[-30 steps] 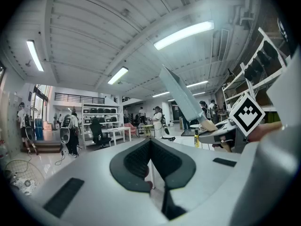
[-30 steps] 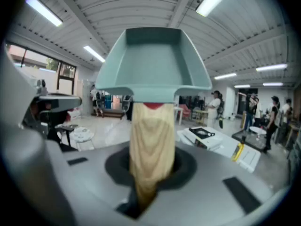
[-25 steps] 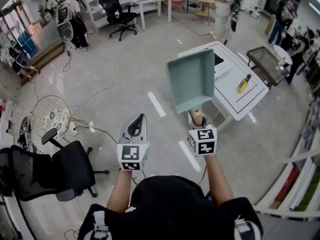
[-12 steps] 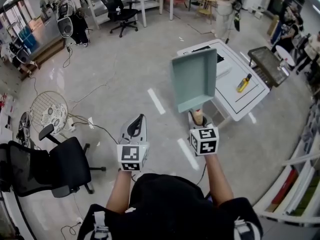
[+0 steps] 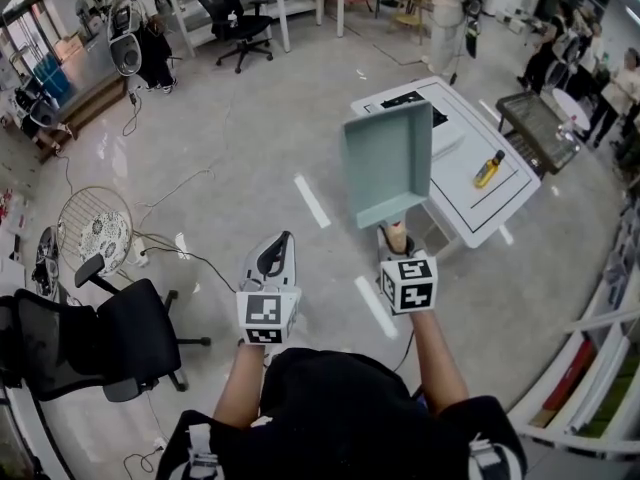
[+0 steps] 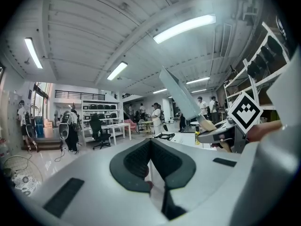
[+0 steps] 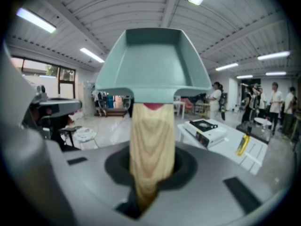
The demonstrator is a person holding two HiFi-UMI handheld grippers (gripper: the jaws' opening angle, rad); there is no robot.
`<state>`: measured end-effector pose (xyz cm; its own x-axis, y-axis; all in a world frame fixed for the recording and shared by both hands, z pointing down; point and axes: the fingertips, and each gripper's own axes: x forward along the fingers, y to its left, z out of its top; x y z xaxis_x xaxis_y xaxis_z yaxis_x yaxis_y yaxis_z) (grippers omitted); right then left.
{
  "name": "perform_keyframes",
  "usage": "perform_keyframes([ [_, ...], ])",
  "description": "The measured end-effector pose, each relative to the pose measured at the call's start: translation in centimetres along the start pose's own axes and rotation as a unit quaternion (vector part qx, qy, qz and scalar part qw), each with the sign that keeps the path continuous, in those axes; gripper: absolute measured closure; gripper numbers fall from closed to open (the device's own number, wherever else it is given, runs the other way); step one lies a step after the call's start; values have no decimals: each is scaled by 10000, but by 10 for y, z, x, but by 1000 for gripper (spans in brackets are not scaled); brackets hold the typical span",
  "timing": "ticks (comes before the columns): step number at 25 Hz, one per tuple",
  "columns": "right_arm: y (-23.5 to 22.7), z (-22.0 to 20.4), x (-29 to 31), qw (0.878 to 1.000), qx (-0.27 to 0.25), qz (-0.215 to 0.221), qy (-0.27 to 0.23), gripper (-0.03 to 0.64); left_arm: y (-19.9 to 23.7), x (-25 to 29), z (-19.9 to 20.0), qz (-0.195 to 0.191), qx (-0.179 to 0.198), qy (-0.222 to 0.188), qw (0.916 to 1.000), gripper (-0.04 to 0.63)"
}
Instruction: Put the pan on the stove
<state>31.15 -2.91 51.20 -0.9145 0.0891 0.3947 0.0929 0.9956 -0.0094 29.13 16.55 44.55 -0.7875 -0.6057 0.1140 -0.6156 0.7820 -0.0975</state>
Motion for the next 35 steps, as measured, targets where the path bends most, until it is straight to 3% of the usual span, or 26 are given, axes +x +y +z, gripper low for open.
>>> perform_keyframes([
  [9,-4,21,70,9997,1,-205,100,546,50,65,-4,-224,-15,-14,9997,574],
  [25,29,115,232,9977,217,-644,33,546,218,195,23,-649,135,-159,9977,574],
  [35,42,129,296,9950,300,-925,212,545,283,243,3,-882,58,-44,9961,574],
])
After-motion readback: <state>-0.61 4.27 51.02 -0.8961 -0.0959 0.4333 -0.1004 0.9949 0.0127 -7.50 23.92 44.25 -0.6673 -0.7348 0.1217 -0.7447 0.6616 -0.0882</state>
